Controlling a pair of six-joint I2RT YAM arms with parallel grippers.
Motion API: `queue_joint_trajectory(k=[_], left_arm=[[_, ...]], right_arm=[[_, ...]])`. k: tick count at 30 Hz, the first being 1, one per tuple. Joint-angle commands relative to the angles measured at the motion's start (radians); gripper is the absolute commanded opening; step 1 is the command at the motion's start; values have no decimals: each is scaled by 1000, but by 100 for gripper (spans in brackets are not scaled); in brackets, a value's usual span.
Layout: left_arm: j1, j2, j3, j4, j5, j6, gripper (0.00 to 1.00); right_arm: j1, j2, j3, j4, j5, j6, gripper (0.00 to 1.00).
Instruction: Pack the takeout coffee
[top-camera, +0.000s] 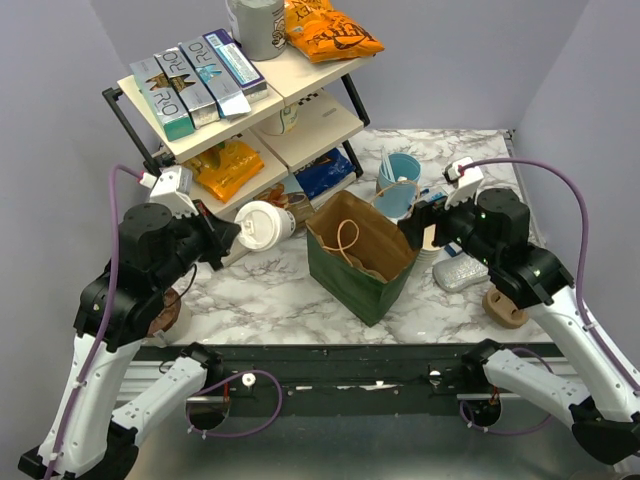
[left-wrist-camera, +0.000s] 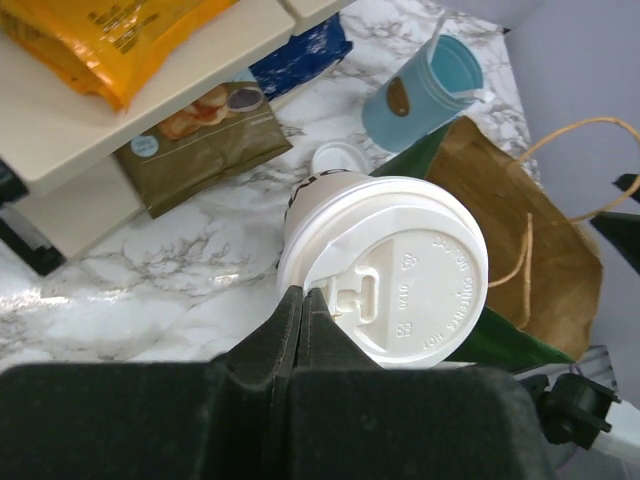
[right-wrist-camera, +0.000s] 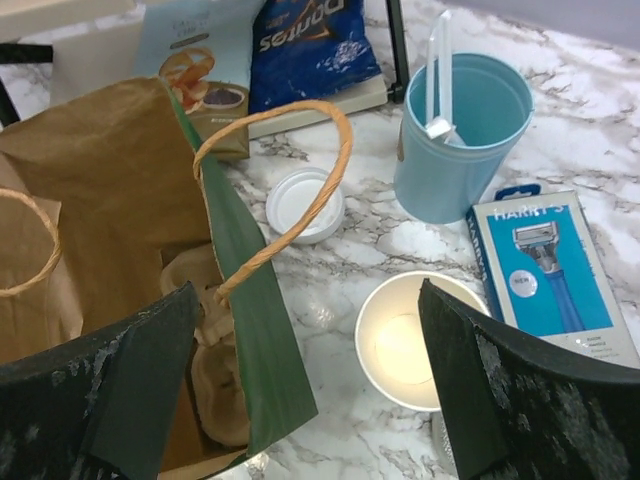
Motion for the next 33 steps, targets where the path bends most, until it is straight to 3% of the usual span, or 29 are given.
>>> queue_joint_trajectory(k=[1,7,13,15,19,20,23,29,33], left_arm=[[4,2,33,157,109,22,0],[4,69,97,231,179,41,0],[4,146,175,250,254,107,0],[4,152,174,267,321,130,0],[4,145,174,295,375,150,0],[4,142,175,298,382,154,0],[4,135,180,304,386,155,0],[4,151,176,286,450,152,0],[4,146,174,234,503,161,0]], right_arm=[[-3,2,-24,-49,-86,-10,100],[-3,14,-18,-65,-150,-76,88],[-3,54,-72,-14,-380,-215,81],[-2,71,-61,3,-397,-229,62],[-2,123,-37,13,-457,-349,41],[-3,132,-35,13,-475,-358,29],[-3,168,-8,-19,-550,-435,13],[-2,206,29,-23,-722,-579,8],[-2,293,150,-121,-810,-674,7]])
